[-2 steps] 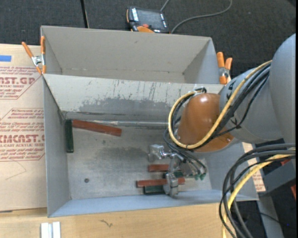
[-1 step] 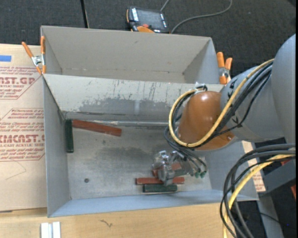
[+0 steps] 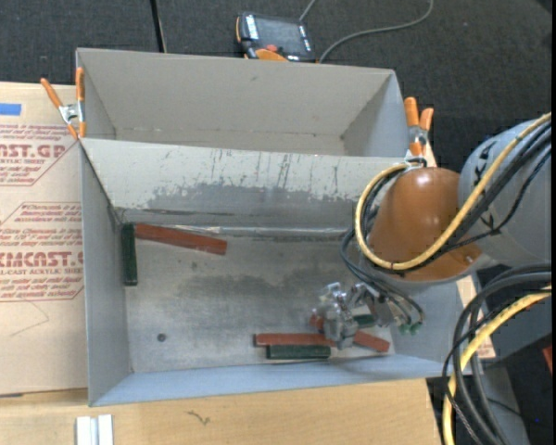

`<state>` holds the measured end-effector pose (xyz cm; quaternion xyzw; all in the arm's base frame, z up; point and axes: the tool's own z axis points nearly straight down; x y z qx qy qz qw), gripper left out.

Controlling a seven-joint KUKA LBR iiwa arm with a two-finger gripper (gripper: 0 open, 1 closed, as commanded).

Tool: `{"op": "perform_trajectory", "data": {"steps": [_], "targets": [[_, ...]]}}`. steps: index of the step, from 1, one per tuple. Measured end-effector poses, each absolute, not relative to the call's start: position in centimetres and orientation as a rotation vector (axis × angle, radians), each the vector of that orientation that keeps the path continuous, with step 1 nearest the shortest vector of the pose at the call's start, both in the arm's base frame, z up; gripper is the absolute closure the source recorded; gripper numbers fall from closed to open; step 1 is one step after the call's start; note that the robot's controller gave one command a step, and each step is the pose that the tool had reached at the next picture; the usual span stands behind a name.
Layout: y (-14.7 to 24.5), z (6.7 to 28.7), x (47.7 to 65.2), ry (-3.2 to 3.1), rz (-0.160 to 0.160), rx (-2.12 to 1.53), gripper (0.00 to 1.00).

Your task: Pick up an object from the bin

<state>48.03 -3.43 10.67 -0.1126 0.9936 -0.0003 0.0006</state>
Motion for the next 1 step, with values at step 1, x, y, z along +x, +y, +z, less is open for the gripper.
{"op": "perform_trajectory", "data": {"steps": [1], "targets": [[-4.51, 21.27, 48.81, 3.116, -0.003, -0.329, 1.00]]}}
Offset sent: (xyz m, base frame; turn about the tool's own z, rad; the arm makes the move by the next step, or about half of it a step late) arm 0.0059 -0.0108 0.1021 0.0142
